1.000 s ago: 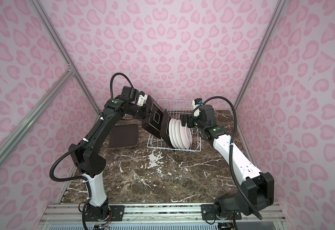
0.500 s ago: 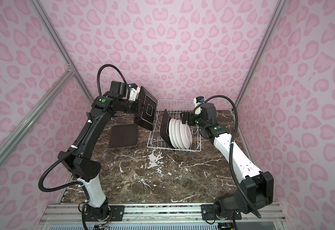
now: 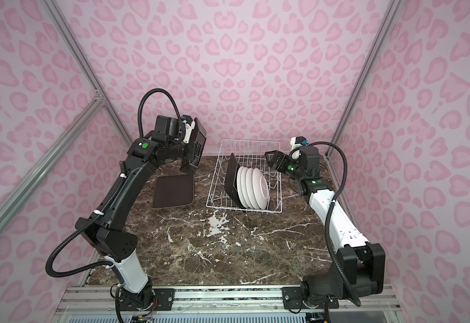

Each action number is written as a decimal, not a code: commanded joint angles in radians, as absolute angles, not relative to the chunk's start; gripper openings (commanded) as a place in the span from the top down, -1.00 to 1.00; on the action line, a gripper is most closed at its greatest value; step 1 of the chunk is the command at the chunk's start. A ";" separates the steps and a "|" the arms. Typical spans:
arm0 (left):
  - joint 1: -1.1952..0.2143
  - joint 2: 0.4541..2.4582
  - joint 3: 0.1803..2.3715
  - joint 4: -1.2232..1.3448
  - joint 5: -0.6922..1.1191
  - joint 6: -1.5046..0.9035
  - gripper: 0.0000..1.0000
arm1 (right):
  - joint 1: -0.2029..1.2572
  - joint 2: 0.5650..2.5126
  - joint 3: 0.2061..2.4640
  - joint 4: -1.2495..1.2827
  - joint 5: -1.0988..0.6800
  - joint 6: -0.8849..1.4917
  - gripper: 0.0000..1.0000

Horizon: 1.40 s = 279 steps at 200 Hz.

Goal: Unload the plates from the dish rack
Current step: Pick up a plate from the dish rack.

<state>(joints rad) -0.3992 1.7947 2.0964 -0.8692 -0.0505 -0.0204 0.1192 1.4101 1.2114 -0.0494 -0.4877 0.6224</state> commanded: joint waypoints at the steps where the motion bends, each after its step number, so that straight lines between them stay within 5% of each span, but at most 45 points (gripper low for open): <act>1: -0.414 1.731 2.018 -0.631 -0.117 0.090 0.93 | 0.119 1.416 1.223 -0.008 -0.513 0.670 -0.99; 57: -0.439 1.525 1.618 -0.210 -0.120 0.315 0.93 | 0.120 1.443 1.280 -0.046 -0.532 0.721 -0.93; 279: -0.512 1.456 1.431 -0.020 -0.109 0.758 0.92 | 0.215 1.520 1.421 -0.034 -0.554 0.798 -0.97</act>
<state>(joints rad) -0.5041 1.4826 1.4525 -0.2665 -0.0872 0.6521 0.1898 1.4929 1.3895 -0.0719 -0.5354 0.7742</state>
